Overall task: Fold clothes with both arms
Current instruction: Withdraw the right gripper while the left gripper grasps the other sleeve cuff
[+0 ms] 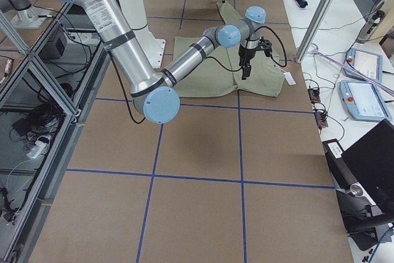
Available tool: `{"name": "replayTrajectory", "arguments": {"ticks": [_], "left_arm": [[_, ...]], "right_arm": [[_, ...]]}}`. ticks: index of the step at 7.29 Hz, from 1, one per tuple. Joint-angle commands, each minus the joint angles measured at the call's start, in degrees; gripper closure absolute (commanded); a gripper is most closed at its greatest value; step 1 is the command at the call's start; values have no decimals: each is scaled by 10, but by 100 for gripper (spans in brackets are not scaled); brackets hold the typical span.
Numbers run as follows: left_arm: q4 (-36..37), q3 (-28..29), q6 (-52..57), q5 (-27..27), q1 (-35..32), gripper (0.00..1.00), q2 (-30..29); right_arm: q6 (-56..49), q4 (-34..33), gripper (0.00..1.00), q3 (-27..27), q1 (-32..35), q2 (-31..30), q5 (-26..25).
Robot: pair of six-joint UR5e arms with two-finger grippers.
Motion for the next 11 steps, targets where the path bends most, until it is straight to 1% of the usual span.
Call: {"name": "replayTrajectory", "arguments": {"ticks": [1,2,3,4,5,7,8,9,10,11], "left_arm": [[-1,-1,-2,1,0,29,1],[-1,-1,-2,0,1,51,1],[-1,-2,-2,0,2,59,0],[-1,-3,-3,-1,6,73,0],[-1,-8,-4,-3,6,100,1],[1,-28,-5,-10,5,100,2],[4,-44,-5,-34,5,100,1],[47,-77,-6,-58,4,100,-9],[123,-105,-7,-57,4,100,-50],[222,-118,-8,-55,4,100,-124]], "right_arm": [[0,0,0,8,3,-7,6],[0,0,0,10,3,-10,6],[0,0,0,11,3,-13,6],[0,0,0,11,3,-15,5],[0,0,0,12,4,-16,5],[0,0,0,27,5,-28,6],[-1,0,0,29,10,-33,6],[-21,0,0,43,19,-55,6],[-50,0,0,60,29,-83,6],[-60,1,0,76,34,-112,5]]}}
